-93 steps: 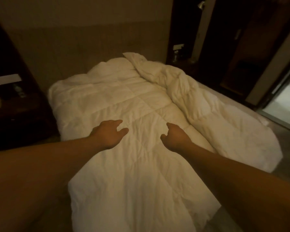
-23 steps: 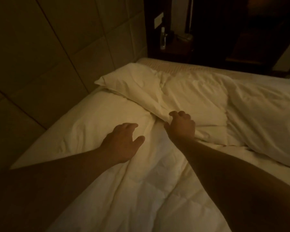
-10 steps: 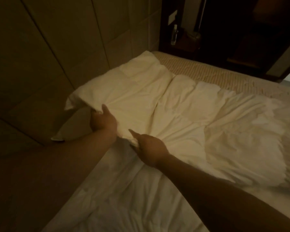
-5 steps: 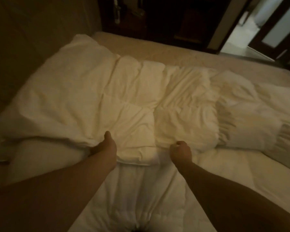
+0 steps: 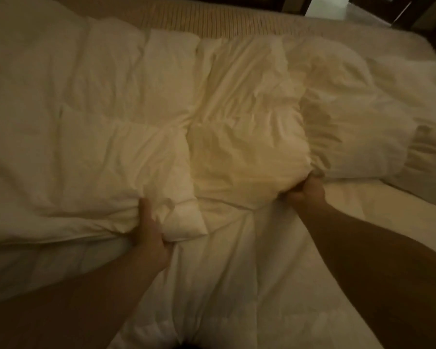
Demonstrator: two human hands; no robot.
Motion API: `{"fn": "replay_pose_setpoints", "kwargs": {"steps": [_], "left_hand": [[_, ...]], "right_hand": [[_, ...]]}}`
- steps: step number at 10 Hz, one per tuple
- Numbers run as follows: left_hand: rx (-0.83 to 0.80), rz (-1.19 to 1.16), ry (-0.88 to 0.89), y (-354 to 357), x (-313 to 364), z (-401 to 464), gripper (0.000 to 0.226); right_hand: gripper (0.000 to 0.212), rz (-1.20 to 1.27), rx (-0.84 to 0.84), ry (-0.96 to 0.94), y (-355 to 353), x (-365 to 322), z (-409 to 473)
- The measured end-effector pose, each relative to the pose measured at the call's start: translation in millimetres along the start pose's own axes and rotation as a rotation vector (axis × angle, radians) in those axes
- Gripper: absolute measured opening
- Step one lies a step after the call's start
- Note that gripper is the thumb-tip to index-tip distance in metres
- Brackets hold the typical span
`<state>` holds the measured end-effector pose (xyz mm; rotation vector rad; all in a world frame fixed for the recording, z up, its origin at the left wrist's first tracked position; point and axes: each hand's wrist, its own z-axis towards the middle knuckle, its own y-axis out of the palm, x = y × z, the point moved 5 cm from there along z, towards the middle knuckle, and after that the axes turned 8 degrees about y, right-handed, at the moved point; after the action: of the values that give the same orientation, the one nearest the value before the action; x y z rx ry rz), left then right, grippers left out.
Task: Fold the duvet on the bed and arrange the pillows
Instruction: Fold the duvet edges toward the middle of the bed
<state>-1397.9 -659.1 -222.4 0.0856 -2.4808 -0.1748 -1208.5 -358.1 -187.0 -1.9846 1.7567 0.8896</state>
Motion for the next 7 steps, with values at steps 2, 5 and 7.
{"fn": "replay_pose_setpoints", "kwargs": {"steps": [2,5,7], "left_hand": [[-0.138,0.016,-0.010,17,-23,-5,0.039],[0.103,0.202,0.159,-55,8,-7,0.043],[-0.040,0.351,0.014,-112,27,-151,0.027]], "right_hand": [[0.060,-0.241,-0.006,-0.393,13,-37,-14],[0.046,-0.030,0.640,-0.101,-93,19,-74],[0.043,-0.651,0.556,-0.064,-95,78,-161]]}}
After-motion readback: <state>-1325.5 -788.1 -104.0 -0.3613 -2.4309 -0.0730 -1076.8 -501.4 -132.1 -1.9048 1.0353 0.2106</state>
